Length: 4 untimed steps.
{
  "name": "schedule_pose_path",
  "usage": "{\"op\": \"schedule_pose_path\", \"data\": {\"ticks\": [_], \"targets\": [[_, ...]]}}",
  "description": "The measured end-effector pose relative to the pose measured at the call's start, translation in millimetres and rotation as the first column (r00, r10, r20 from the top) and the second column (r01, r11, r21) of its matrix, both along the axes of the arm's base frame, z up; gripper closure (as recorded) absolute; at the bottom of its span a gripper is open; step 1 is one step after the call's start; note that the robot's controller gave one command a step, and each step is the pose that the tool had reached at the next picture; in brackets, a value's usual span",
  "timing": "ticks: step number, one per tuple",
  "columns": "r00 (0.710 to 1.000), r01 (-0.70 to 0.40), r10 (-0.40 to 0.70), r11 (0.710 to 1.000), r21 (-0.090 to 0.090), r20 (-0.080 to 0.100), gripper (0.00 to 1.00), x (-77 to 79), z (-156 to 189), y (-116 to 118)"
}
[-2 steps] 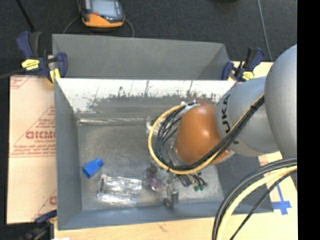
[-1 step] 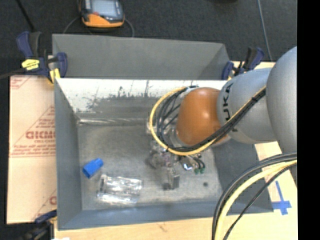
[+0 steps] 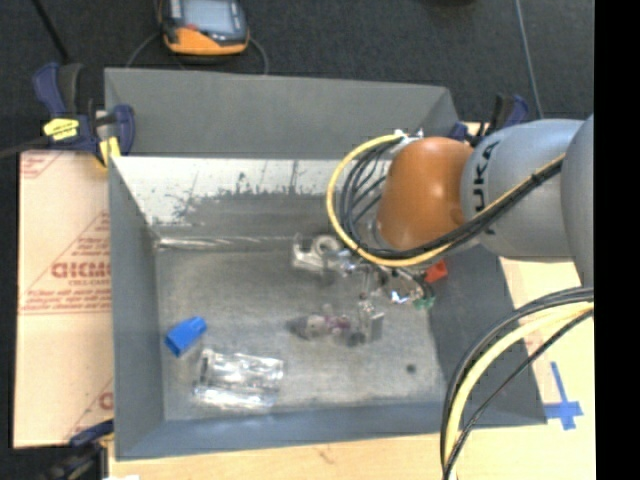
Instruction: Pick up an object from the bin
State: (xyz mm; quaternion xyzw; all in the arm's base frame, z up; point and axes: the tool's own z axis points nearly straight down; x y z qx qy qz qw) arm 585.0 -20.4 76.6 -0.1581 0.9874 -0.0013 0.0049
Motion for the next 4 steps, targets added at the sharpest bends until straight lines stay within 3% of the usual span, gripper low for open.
{"op": "schedule_pose_path", "data": {"ticks": [1,2,3,4], "targets": [[1.000,-0.003,0.003,1.000,0.001,-0.006,1.00,-2.5,-1,3],[1.000,0.022,-0.022,1.000,0.000,0.004,1.00,-10.6,191,7],[1.000,0.024,-0.024,1.000,0.001,-0.005,1.00,-11.9,186,7],[1.000,-0.013,0.013,1.000,0.001,-0.013,1.00,-23.9,118,-29]]}}
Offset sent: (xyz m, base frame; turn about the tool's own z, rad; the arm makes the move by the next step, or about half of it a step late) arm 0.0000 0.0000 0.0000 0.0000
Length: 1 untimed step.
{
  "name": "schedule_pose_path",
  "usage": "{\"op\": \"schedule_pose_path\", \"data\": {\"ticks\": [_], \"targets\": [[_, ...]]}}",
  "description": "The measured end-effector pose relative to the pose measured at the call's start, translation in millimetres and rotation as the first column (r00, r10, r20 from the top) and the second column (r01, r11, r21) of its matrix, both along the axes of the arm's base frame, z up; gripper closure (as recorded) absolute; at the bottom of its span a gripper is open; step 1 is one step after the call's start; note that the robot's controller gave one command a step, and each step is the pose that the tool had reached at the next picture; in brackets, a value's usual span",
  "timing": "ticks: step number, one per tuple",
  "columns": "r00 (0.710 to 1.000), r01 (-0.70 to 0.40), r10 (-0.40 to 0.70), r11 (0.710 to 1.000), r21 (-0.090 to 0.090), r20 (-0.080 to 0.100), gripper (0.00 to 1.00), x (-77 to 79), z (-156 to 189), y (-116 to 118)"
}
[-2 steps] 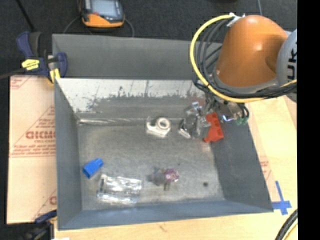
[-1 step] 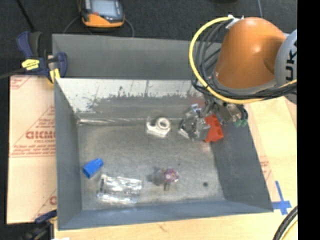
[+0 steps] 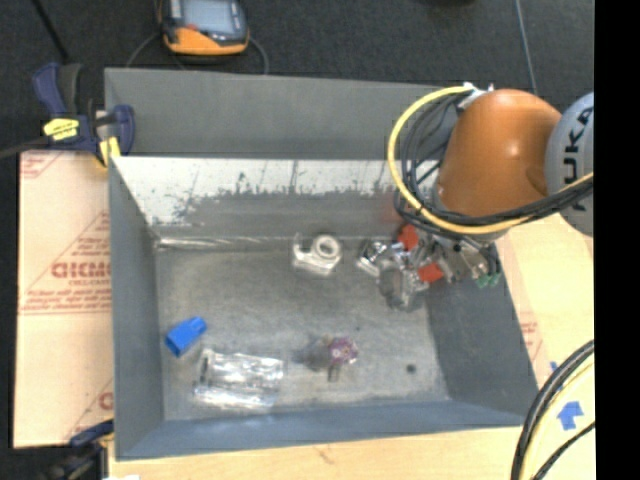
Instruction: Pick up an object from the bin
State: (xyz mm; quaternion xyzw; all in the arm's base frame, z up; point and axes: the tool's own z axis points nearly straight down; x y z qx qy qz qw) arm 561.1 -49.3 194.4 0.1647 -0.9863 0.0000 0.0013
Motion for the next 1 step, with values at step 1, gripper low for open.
{"op": "schedule_pose_path", "data": {"ticks": [1], "targets": [[1.000,-0.002,0.002,1.000,0.001,0.007,0.00,1.7,4.2,2.1]]}}
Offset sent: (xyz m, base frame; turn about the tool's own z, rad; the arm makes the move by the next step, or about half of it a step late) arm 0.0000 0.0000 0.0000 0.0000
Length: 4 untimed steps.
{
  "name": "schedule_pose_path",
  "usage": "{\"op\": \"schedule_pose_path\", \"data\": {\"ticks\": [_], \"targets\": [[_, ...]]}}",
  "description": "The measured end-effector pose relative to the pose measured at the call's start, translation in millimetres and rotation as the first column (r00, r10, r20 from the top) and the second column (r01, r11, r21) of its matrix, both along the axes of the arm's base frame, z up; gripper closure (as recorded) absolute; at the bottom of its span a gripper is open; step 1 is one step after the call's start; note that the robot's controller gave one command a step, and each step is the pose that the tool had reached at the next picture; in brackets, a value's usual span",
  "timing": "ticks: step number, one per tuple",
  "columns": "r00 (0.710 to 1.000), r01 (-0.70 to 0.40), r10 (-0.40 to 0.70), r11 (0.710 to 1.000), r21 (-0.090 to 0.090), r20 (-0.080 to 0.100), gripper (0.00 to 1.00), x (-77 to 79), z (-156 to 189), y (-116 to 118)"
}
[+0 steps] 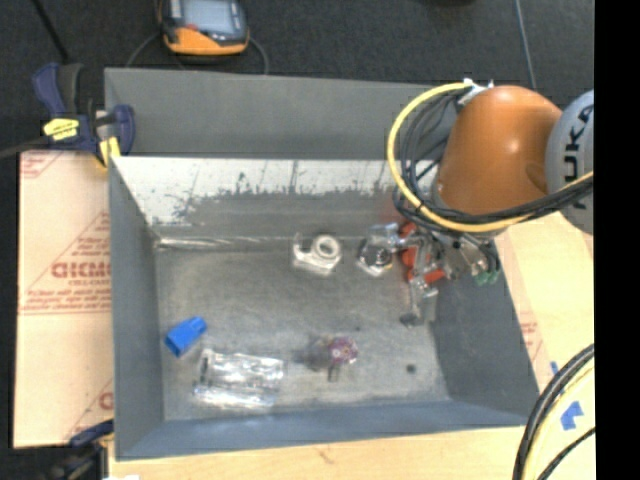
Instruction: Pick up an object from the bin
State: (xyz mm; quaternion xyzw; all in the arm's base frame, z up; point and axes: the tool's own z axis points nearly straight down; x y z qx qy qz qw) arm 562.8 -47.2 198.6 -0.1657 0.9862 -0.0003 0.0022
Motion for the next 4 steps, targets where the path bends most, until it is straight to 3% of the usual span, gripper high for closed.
{"op": "schedule_pose_path", "data": {"ticks": [1,2,3,4], "targets": [[0.963,-0.271,0.271,0.963,0.002,-0.008,0.00,-33.6,-124,32],[0.942,-0.335,0.335,0.942,0.001,-0.003,0.00,-43.8,-128,66],[0.943,-0.334,0.334,0.943,0.000,-0.002,1.00,-43.3,-128,64],[0.936,-0.352,0.352,0.936,-0.002,0.003,1.00,-61.5,-60,68]]}}
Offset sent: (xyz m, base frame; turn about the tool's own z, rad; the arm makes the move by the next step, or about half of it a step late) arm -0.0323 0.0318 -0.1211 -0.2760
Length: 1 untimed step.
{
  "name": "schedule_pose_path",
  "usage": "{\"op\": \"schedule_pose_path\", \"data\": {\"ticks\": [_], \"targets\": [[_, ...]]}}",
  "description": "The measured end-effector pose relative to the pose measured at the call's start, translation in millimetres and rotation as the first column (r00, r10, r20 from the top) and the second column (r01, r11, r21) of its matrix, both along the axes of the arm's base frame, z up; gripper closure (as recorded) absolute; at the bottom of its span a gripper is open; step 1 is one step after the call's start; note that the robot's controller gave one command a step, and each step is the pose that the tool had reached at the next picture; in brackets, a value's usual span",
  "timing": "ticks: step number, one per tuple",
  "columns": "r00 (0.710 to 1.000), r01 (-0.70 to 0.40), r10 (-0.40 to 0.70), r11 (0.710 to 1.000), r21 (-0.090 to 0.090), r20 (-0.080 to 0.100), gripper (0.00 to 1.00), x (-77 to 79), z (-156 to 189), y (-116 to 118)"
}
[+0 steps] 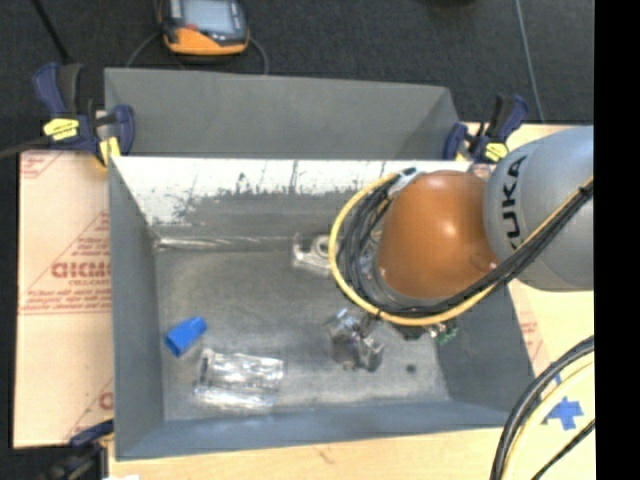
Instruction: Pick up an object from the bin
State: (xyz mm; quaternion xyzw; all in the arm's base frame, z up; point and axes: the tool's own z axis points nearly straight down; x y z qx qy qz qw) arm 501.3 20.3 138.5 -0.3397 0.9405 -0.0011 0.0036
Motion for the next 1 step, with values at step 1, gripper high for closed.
{"op": "schedule_pose_path", "data": {"ticks": [1], "targets": [[1.000,-0.017,0.017,1.000,-0.001,0.006,1.00,21.5,115.5,-12.4]]}}
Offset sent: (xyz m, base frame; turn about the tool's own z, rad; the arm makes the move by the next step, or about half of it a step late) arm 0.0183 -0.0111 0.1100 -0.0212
